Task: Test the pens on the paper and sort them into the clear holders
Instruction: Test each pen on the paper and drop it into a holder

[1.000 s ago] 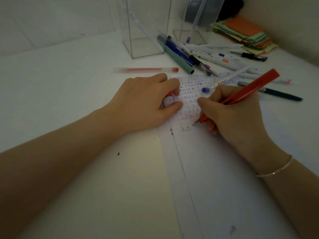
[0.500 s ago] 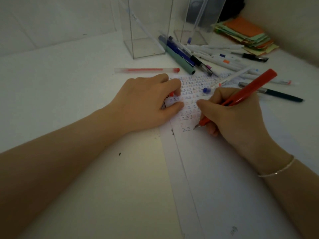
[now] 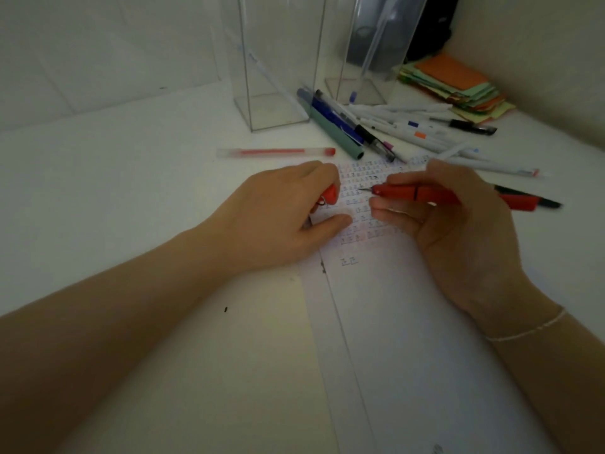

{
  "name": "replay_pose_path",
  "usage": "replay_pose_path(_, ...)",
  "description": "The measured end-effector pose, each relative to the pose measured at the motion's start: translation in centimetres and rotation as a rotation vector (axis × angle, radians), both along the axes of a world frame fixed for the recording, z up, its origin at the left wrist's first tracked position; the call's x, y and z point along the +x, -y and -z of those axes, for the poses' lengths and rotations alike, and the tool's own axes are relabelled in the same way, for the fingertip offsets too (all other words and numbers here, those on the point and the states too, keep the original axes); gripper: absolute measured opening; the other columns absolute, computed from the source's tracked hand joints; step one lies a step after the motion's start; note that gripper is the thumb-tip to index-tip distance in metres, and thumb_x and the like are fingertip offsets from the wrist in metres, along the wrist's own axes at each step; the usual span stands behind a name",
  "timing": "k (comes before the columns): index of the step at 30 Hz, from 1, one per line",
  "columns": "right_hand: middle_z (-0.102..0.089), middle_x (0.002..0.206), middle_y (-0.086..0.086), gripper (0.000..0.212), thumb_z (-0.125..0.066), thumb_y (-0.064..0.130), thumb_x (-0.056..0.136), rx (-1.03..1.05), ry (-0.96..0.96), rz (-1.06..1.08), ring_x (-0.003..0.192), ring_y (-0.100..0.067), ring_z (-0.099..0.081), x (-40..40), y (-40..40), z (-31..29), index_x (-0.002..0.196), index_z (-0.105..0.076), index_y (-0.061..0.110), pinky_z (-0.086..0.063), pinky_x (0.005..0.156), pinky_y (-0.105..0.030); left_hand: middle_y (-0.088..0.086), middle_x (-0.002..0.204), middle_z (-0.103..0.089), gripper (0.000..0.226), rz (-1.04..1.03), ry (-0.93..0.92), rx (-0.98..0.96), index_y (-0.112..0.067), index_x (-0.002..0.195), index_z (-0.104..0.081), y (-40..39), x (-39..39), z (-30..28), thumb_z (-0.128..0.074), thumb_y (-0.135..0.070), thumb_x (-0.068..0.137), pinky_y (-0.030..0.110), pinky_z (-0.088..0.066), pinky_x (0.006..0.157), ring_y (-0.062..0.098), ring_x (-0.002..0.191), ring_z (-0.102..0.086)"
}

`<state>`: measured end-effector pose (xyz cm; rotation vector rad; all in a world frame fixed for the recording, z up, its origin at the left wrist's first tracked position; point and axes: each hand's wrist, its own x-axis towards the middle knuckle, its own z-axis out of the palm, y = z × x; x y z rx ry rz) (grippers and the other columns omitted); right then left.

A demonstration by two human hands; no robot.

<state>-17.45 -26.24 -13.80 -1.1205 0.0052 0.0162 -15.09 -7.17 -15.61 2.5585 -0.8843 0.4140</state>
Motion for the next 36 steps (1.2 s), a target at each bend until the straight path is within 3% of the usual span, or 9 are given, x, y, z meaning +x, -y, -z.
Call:
replay_pose_path(3,-0.071,0.066,-0.008,0.026,-0.051,0.004,0.085,-0.102,0.032,0.0,0.063,-0.026,-0.071,-0.09,-0.09,0.08,0.065,-0.068,0.008,-0.059,0.061,-0.031,-0.013,0.08,-0.048,0.03,0.014,0.004,0.006,-0.023,0.095,-0.05,-0.01,0.09,0.05,-0.042,-0.051,0.088,0.015,-0.036,0.059,0.005,0.065,-0.042)
replay_pose_path(5,-0.071,0.066,-0.009,0.014,-0.053,0.002,0.086,-0.201,0.067,0.004,0.063,-0.025,-0.071,-0.19,-0.11,0.22,0.074,-0.059,0.005,-0.058,0.06,-0.029,-0.011,0.081,-0.048,0.031,0.024,0.005,0.02,-0.022,0.095,-0.05,-0.01,0.08,0.07,-0.042,-0.051,0.089,0.014,-0.035,0.06,0.005,0.065,-0.042)
replay_pose_path(7,-0.071,0.07,-0.012,0.007,-0.059,0.007,0.082,-0.267,0.096,-0.012,0.064,-0.026,-0.071,-0.34,-0.06,0.22,0.076,-0.056,0.003,-0.057,0.061,-0.028,-0.01,0.08,-0.049,0.033,0.037,0.012,0.029,-0.02,0.095,-0.051,0.04,0.0,0.0,-0.04,-0.051,0.089,0.016,-0.035,0.059,0.006,0.064,-0.041)
replay_pose_path(10,-0.071,0.072,-0.015,0.016,-0.068,0.018,0.07,-0.33,0.138,-0.018,0.062,-0.025,-0.07,-0.52,-0.13,0.18,0.075,-0.06,0.005,-0.056,0.061,-0.028,-0.009,0.079,-0.049,0.035,0.048,0.016,0.025,-0.018,0.095,-0.052,0.15,-0.16,-0.19,-0.037,-0.049,0.091,0.019,-0.035,0.056,0.007,0.064,-0.041)
replay_pose_path(20,-0.069,0.065,-0.009,0.009,-0.068,0.01,0.075,-0.287,0.226,0.012,0.054,-0.021,-0.066,-0.51,-0.05,0.3,0.075,-0.062,0.003,-0.054,0.058,-0.027,-0.009,0.08,-0.048,0.035,0.031,0.012,0.0,-0.017,0.093,-0.052,0.22,-0.15,-0.19,-0.032,-0.046,0.092,0.024,-0.035,0.059,0.008,0.066,-0.043)
replay_pose_path(22,-0.069,0.066,-0.008,0.011,-0.075,0.012,0.072,-0.27,0.232,0.023,0.055,-0.022,-0.066,-0.49,0.01,0.29,0.073,-0.065,0.006,-0.054,0.058,-0.027,-0.009,0.081,-0.049,0.034,0.033,0.011,-0.007,-0.018,0.094,-0.052,0.22,-0.14,-0.2,-0.032,-0.045,0.092,0.025,-0.038,0.06,0.009,0.067,-0.045)
replay_pose_path(28,-0.07,0.072,-0.012,0.013,-0.067,0.023,0.066,-0.124,0.22,-0.029,0.059,-0.027,-0.068,-0.42,0.13,0.17,0.066,-0.071,0.01,-0.056,0.06,-0.03,-0.01,0.079,-0.047,0.035,0.053,0.026,0.008,-0.017,0.092,-0.052,0.29,-0.13,-0.23,-0.031,-0.045,0.094,0.021,-0.035,0.057,0.007,0.065,-0.042)
replay_pose_path(32,-0.073,0.08,-0.01,0.016,-0.072,0.024,0.069,-0.343,0.244,-0.119,0.075,-0.023,-0.068,-0.5,-0.25,0.61,0.08,-0.076,0.013,-0.056,0.074,-0.028,-0.013,0.077,-0.041,0.024,0.122,0.037,0.018,-0.017,0.089,-0.05,0.29,-0.23,-0.39,-0.038,-0.038,0.094,0.015,-0.03,0.055,0.005,0.064,-0.035)
replay_pose_path(36,-0.055,0.063,-0.002,0.025,-0.078,0.029,0.069,-0.517,0.222,-0.061,0.056,-0.012,-0.049,-0.38,0.01,0.56,0.086,-0.065,0.017,-0.045,0.056,-0.019,-0.014,0.078,-0.041,0.018,0.156,0.008,0.025,-0.022,0.092,-0.046,0.36,-0.41,-0.51,-0.035,-0.036,0.096,0.014,-0.034,0.06,0.005,0.066,-0.036)
